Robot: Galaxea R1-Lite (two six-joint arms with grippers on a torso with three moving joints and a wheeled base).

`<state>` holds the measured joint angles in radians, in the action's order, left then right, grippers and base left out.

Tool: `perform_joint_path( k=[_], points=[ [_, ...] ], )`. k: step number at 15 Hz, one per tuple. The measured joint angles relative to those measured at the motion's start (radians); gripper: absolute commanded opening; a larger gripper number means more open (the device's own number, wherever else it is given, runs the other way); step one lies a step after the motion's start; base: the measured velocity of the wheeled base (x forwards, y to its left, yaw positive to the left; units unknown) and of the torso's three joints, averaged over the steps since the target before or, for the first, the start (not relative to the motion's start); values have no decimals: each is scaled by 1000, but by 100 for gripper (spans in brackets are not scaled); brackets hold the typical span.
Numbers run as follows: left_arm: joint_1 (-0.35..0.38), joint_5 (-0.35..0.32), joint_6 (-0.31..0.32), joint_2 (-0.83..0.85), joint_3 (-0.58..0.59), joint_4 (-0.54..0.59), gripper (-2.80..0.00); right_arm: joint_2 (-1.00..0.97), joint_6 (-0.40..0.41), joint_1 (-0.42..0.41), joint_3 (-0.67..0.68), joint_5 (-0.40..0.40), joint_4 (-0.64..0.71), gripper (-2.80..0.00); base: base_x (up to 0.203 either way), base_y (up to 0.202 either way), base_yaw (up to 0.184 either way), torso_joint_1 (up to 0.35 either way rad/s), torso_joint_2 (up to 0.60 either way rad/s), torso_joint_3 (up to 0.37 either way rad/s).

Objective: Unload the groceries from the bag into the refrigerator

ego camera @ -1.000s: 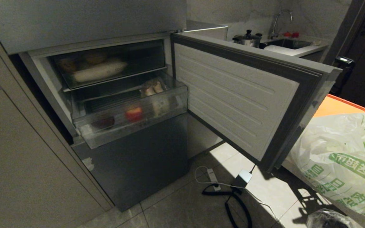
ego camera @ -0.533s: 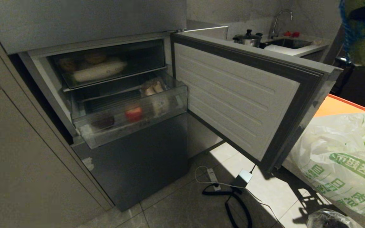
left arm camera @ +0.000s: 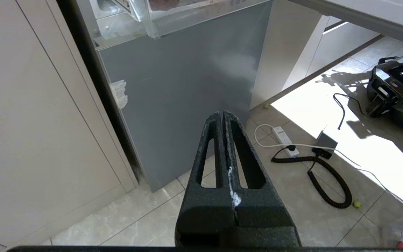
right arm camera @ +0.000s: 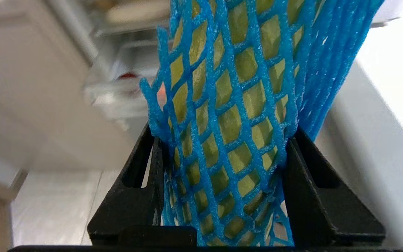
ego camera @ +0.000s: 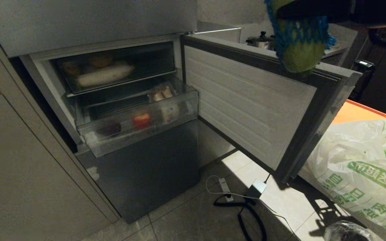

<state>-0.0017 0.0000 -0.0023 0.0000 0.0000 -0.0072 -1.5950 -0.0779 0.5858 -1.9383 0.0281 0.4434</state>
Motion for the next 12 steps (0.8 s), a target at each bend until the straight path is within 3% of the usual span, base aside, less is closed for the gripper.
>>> perform_joint_path(
  k=[6,12],
  points=[
    [0,0,0,0,0,0,-280,-128,106,154,8,-266,-14,-280,0,0,0,0,0,0],
    [0,0,0,0,0,0,-280,-150,107,167,13,-277,-15,-280,0,0,0,0,0,0]
  ],
)
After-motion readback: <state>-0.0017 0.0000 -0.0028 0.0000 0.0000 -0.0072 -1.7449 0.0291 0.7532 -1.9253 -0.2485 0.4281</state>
